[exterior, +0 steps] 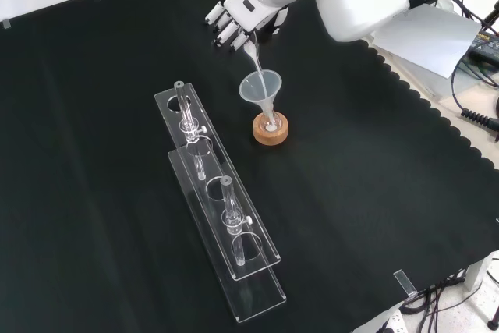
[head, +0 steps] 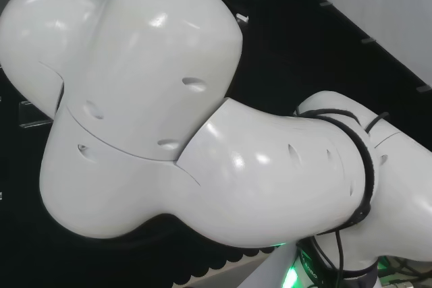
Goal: Pour all the NaCl from the weighing funnel into the round-bottom flask.
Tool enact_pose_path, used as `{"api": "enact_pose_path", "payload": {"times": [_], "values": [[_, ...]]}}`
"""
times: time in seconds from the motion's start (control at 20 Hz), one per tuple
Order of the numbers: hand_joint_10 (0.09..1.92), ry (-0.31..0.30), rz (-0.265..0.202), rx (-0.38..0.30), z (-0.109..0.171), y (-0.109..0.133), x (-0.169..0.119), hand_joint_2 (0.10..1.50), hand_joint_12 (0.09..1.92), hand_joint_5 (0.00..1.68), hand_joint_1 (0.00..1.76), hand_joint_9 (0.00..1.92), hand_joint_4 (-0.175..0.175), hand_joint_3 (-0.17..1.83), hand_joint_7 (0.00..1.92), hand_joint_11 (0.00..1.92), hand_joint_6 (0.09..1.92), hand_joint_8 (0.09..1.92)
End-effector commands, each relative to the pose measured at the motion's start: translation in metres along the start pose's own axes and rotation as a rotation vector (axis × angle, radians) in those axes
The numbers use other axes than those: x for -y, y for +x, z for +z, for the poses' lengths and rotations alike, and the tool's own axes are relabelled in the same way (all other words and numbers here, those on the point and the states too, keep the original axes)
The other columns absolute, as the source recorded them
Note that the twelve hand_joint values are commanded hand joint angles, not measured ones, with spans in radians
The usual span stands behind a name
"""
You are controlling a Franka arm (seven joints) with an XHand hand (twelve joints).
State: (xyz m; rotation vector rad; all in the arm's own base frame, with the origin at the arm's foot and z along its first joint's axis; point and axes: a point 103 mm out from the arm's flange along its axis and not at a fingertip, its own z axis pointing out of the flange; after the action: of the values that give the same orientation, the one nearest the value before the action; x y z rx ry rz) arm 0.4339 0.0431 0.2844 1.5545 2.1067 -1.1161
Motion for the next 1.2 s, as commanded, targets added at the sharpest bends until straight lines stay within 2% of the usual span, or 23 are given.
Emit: {"api": "enact_pose_path", "payload": {"times": [0.05,0.45,0.6,0.75,1.2], "values": [[0.47,-0.002,-0.002,0.048,-0.002,-0.001,0.002,0.68,1.20,1.19,1.10,0.96,0.175,0.67,0.53,0.66,0.82,0.67],[0.47,0.003,-0.004,0.089,-0.004,0.002,0.002,0.68,1.20,1.20,1.10,0.96,0.175,0.67,0.53,0.66,0.82,0.67],[0.47,0.021,-0.002,0.137,-0.008,0.006,0.001,0.68,1.20,1.20,1.10,0.96,0.175,0.67,0.53,0.66,0.81,0.67],[0.47,0.006,-0.010,0.139,-0.012,0.008,0.001,0.68,1.20,1.20,1.10,0.96,0.175,0.67,0.53,0.66,0.81,0.67],[0.47,0.017,-0.011,0.162,-0.012,0.009,0.000,0.68,1.20,1.20,1.10,0.96,0.175,0.66,0.53,0.66,0.81,0.67]]}}
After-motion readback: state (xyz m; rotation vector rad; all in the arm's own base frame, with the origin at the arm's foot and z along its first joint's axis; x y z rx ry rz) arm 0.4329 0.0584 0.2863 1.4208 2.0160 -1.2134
